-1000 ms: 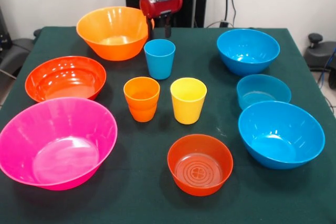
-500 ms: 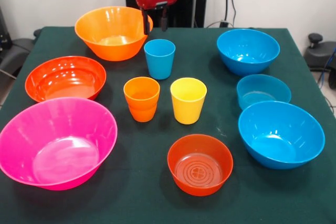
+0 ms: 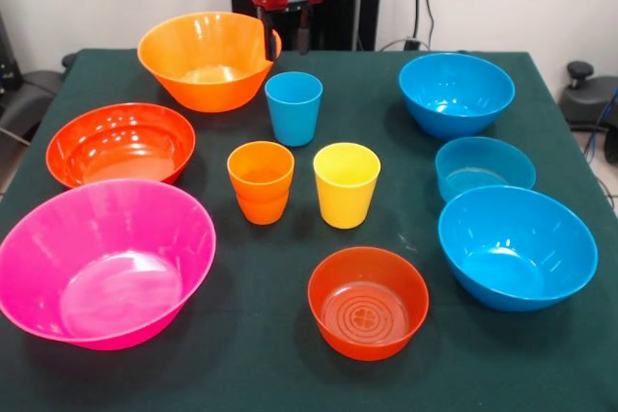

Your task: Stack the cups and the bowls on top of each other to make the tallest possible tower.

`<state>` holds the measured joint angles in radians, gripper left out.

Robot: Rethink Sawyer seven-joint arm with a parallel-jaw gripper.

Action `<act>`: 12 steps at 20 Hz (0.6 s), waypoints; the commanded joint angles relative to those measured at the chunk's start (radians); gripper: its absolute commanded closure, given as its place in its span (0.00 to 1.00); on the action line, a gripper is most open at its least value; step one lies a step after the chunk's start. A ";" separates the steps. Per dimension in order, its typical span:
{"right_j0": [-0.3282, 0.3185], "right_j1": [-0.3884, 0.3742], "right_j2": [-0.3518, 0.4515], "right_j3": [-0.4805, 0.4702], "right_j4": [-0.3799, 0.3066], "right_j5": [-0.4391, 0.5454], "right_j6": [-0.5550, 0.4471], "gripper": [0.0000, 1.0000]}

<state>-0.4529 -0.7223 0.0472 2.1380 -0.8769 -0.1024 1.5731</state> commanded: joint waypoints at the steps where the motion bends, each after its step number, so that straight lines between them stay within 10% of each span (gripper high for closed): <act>1: 0.068 0.006 0.104 -0.027 0.018 0.084 0.081 0.00; 12: 0.114 0.044 0.077 -0.077 0.016 0.062 0.094 0.00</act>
<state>-0.3601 -0.7264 0.0546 2.1377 -0.8769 -0.1024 1.5731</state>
